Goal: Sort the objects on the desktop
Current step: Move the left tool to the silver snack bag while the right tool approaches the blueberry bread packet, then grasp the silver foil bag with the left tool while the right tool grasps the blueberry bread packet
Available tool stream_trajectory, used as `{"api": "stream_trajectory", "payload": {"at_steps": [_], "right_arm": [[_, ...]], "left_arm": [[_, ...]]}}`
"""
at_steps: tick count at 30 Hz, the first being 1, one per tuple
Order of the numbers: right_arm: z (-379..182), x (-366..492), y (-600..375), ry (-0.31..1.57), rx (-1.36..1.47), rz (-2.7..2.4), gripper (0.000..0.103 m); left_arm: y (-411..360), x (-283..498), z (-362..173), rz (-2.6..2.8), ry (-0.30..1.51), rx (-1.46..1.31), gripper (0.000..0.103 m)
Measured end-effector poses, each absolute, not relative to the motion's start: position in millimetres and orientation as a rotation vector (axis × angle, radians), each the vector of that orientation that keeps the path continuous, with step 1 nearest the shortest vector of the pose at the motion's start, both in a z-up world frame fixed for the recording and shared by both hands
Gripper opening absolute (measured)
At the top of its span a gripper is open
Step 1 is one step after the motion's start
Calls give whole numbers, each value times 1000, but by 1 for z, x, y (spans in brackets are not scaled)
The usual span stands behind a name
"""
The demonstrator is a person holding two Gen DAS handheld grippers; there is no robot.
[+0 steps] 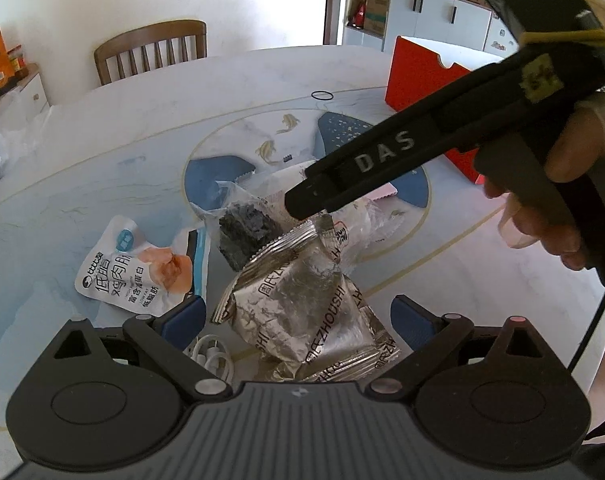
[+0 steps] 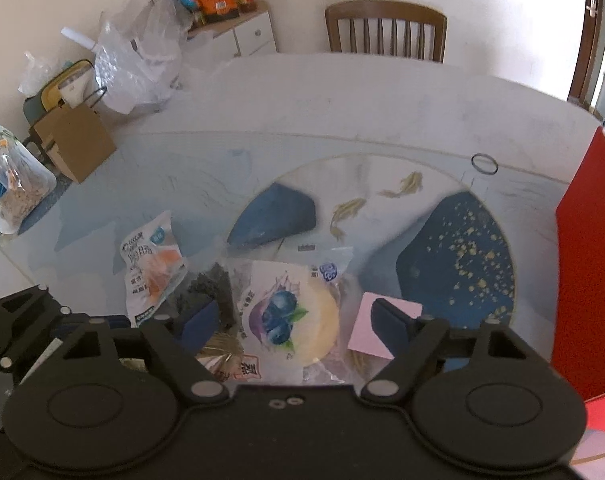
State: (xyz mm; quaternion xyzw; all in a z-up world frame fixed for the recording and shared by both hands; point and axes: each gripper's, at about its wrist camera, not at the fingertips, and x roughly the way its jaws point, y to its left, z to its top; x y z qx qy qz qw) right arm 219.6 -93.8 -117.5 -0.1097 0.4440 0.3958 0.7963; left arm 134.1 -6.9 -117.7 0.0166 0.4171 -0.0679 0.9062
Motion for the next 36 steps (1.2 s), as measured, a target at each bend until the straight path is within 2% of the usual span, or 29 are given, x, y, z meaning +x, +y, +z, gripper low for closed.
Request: {"api": "stream_trajectory", "payload": {"at_steps": [4, 9, 11, 17, 19, 20, 23, 36], "right_arm": [[-125, 222, -90, 979, -246, 846, 78], [-131, 220, -85, 982, -277, 847, 72], [-130, 219, -84, 975, -287, 854, 60], [-128, 217, -85, 969, -286, 839, 51], [-126, 217, -88, 962, -276, 828, 51], [-125, 218, -90, 961, -268, 823, 50], [-121, 220, -97, 958, -247, 811, 50], [-103, 218, -130, 927, -196, 770, 49]], "left_arm": [[-7, 132, -125, -139, 867, 35, 99], [-10, 131, -130, -139, 869, 54, 88], [-11, 130, -130, -139, 868, 55, 87], [-11, 127, -127, -142, 860, 46, 76], [-9, 126, -125, -144, 854, 33, 70], [-8, 125, -123, -142, 852, 27, 63], [-6, 124, -121, -154, 857, 4, 56], [-6, 116, -108, -167, 841, -47, 55]]}}
